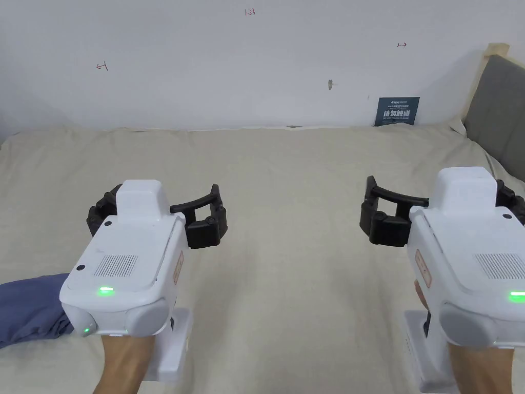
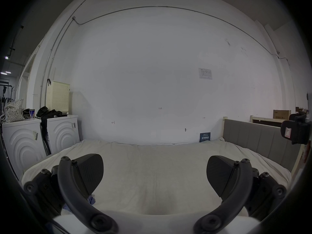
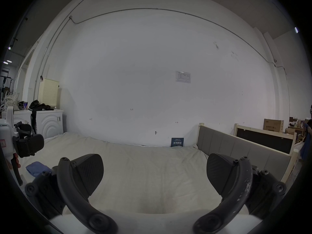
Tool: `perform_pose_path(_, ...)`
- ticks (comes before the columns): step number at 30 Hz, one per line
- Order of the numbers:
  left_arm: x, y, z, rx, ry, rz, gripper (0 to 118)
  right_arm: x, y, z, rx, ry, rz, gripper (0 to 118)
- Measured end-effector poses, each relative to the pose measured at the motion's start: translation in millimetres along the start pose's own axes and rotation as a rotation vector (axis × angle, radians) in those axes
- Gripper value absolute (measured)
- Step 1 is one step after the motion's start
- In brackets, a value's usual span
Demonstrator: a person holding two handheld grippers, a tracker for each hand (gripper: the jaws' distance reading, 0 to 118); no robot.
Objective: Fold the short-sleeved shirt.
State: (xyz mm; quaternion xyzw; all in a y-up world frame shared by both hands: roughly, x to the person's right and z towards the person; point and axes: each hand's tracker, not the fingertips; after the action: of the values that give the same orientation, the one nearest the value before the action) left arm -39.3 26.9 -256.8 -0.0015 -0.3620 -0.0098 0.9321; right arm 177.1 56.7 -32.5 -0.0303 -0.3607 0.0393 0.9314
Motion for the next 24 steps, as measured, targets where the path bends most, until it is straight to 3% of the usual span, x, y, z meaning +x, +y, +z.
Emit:
perform_pose_path(4, 0, 1, 0, 0.0, -0.002, 0.005, 118, 0, 1, 0, -0.012, 0.003, -0.012, 118)
perform_pose_path(7, -1, 1, 0, -0.002, -0.003, 0.006, 118, -2, 5, -1, -0.079, -0.031, -0.069, 118)
perform_pose_path(12, -3, 2, 1, 0.001, -0.006, 0.008, 118, 2, 14, -8, -0.291, -0.024, -0.213, 118)
perform_pose_path(14, -4, 2, 1, 0.004, -0.004, 0.008, 118, 3, 18, -13, -0.4, -0.068, -0.249, 118)
perform_pose_path(17, -5, 4, 2, 0.008, -0.004, 0.01, 118, 10, 19, -24, -0.549, -0.051, -0.292, 118)
perform_pose_path(24, -9, 3, 2, 0.008, 0.003, 0.011, 118, 4, 16, -30, -0.63, -0.062, -0.249, 118)
